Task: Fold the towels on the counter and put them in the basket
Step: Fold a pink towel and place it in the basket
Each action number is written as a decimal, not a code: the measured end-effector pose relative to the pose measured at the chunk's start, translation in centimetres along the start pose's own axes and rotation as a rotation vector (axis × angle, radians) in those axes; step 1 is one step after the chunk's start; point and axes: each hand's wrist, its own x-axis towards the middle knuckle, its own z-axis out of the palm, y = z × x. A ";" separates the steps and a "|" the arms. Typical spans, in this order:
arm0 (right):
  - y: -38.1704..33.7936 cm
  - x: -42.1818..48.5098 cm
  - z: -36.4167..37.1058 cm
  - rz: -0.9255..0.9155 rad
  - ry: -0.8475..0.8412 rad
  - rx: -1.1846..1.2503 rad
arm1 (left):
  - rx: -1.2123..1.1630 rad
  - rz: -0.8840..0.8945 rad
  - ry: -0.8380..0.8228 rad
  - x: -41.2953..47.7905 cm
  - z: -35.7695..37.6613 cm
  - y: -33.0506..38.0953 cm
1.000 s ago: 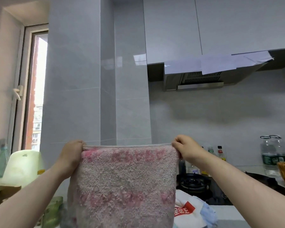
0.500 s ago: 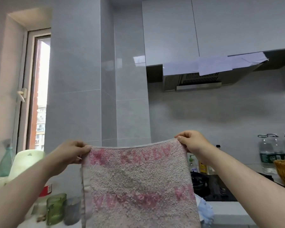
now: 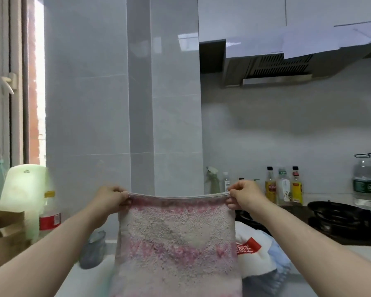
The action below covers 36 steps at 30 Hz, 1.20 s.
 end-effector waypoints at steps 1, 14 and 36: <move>1.1 0.6 0.5 0.000 0.006 -0.029 | 0.010 0.004 0.012 0.8 0.6 -1.1; 15.4 7.6 6.4 0.073 -0.044 -0.235 | 0.127 0.083 -0.007 6.7 11.9 -15.0; 18.1 -3.4 3.5 -0.340 -0.446 -0.854 | 0.842 -0.246 -0.337 -2.8 5.1 -16.6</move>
